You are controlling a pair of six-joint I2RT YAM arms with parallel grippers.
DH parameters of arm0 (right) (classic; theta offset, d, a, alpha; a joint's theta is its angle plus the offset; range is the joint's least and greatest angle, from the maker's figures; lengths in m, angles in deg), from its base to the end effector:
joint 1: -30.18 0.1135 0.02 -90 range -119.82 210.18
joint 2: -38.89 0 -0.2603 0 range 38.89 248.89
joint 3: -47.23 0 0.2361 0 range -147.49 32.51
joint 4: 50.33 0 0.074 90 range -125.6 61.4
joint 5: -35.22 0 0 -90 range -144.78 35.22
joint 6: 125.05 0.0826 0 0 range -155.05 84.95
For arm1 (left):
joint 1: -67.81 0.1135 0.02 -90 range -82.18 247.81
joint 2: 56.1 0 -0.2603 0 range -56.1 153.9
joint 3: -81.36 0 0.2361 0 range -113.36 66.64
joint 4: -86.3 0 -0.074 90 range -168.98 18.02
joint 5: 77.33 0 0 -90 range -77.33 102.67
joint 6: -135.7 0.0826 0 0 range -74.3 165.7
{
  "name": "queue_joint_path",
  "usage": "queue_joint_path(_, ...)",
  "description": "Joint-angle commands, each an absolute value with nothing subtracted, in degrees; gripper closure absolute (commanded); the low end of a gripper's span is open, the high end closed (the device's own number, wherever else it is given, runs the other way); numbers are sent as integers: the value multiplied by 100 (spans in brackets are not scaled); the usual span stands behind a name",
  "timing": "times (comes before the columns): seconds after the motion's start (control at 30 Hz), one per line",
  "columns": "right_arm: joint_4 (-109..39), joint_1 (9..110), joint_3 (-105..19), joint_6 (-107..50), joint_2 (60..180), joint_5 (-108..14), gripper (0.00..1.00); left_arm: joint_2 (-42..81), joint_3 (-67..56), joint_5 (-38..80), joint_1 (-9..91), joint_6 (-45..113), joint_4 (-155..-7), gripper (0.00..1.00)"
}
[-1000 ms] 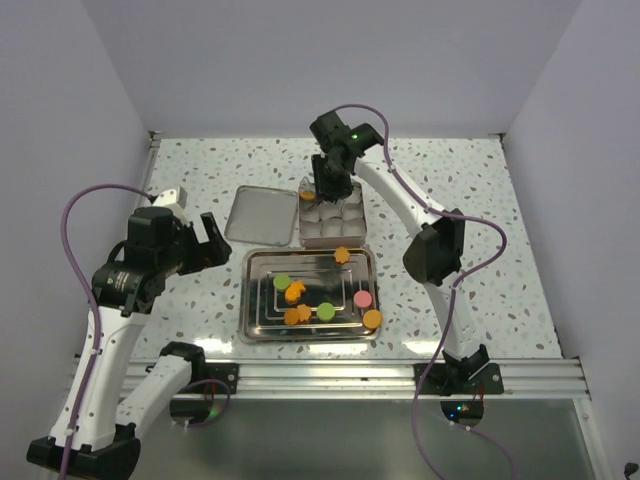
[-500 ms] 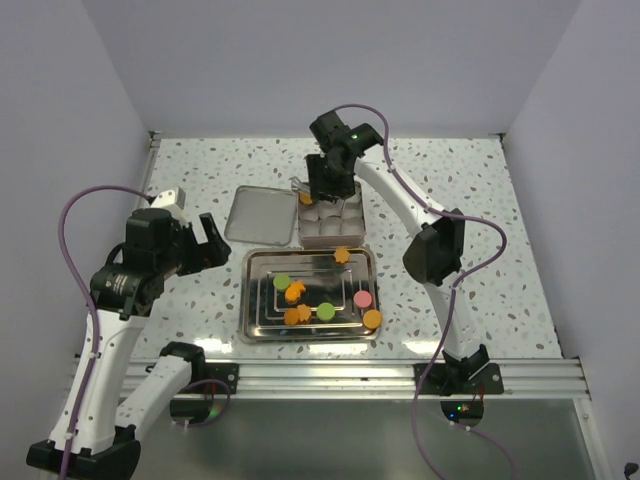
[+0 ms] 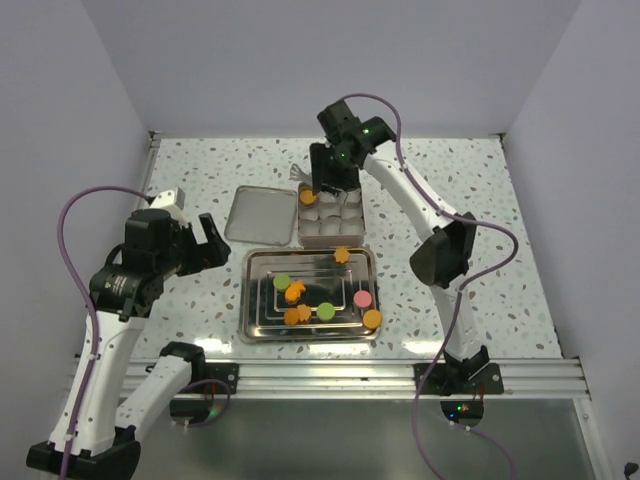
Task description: Pack the cookies
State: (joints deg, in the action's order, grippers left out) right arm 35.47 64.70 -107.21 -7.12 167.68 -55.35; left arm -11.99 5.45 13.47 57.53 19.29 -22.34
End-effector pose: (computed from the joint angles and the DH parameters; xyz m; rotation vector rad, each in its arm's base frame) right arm 0.3909 0.2678 0.2828 -0.1498 2.6643 0.3574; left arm 0.1518 -0.0287 0.3194 -0.3133 2.2644 -0.3540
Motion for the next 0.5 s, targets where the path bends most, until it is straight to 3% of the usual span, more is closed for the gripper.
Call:
queue_joint_path(0.0, 3418, 6472, -10638, -569, 15860, -5355, 38, -1260, 547, 1320, 5718, 1978, -2396, 0)
queue_joint_path(0.27, 3620, 7348, -9311, -657, 14718, -5723, 40, -1365, 670, 1285, 5718, 2074, -2414, 0)
queue_joint_path(0.47, 3602, 8412, -7500, -447, 13831, -6101, 42, -1514, 837, 1355, 5718, 2109, -2449, 0)
